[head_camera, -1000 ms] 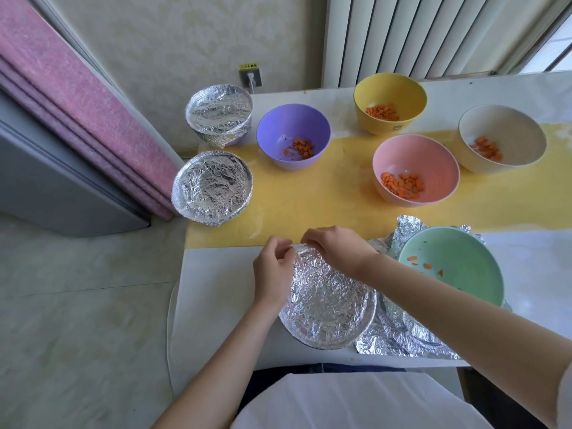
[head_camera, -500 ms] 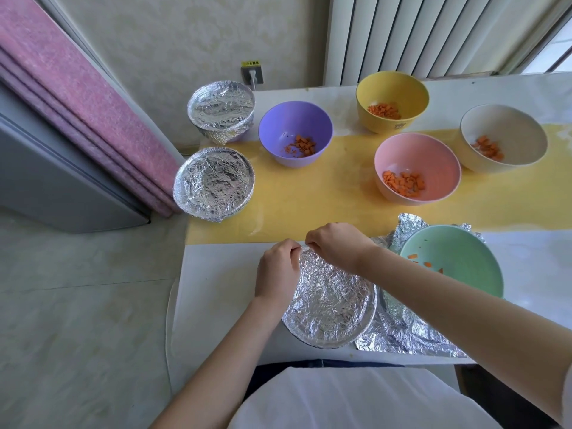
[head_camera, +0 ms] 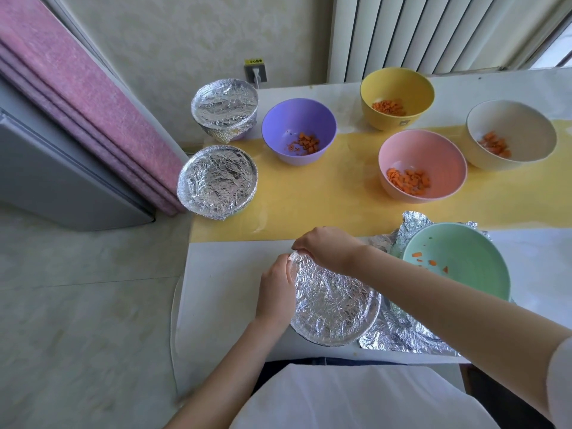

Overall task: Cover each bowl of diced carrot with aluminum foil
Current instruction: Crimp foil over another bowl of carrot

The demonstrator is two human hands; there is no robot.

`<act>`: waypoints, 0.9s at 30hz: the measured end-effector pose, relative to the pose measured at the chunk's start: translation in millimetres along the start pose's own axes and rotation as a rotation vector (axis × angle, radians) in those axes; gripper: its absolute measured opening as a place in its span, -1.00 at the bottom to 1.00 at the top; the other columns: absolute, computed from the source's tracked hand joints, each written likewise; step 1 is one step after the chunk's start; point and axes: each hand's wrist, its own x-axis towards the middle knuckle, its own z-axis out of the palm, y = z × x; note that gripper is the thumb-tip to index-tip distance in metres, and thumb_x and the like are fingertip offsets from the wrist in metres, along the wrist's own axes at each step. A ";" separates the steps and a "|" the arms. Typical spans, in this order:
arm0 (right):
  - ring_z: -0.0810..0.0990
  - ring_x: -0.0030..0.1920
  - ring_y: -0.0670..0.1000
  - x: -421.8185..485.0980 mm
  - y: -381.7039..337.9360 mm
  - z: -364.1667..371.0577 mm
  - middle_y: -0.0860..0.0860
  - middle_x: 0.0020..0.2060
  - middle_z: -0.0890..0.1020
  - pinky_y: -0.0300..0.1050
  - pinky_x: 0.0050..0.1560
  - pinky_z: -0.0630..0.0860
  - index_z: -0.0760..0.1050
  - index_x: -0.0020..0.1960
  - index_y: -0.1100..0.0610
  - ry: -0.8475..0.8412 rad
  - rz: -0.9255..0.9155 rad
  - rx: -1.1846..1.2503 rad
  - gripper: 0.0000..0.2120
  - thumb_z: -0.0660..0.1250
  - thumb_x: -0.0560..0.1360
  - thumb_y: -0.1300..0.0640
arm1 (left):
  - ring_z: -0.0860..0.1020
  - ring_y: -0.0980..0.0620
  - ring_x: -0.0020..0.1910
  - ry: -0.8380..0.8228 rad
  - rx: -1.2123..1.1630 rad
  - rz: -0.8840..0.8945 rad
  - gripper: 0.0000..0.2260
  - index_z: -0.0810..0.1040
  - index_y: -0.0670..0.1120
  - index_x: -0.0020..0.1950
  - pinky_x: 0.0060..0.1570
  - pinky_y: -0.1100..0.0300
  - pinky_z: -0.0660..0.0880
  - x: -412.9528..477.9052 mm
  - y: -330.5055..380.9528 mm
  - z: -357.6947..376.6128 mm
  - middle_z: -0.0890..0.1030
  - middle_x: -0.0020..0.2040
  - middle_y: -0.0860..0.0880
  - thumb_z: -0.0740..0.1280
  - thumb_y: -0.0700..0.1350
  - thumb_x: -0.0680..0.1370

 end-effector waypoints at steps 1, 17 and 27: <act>0.53 -0.20 0.11 0.2 -0.8 -0.2 0.08 -0.15 0.60 -0.15 -0.27 0.35 0.51 -0.02 0.14 0.005 0.000 -0.014 -0.80 0.14 0.54 0.33 | 0.31 -0.09 -0.34 0.011 0.018 -0.009 -0.79 0.50 -0.23 0.03 -0.34 0.16 0.06 0.5 1.1 0.0 0.38 -0.36 -0.05 0.09 -0.20 0.63; 0.59 0.01 0.17 -1.9 -0.2 -0.8 0.11 0.05 0.61 -0.11 -0.18 0.39 0.45 0.24 0.12 -0.014 0.011 -0.026 -0.74 0.10 0.61 0.24 | 0.53 -0.23 -0.20 -0.054 0.143 0.060 -0.79 0.51 -0.20 0.09 -0.31 0.10 0.21 6.6 0.1 -1.7 0.60 -0.17 -0.22 0.12 -0.17 0.63; 0.62 -0.11 0.07 -14.7 20.6 7.0 0.06 0.00 0.66 -0.02 -0.08 0.56 0.48 0.26 0.10 0.061 0.021 0.157 -0.74 0.15 0.61 0.21 | 0.54 -0.18 -0.15 -0.114 0.204 0.037 -0.74 0.32 -0.08 0.32 -0.27 0.07 0.33 4.0 2.6 -7.4 0.60 -0.09 -0.17 0.02 -0.11 0.65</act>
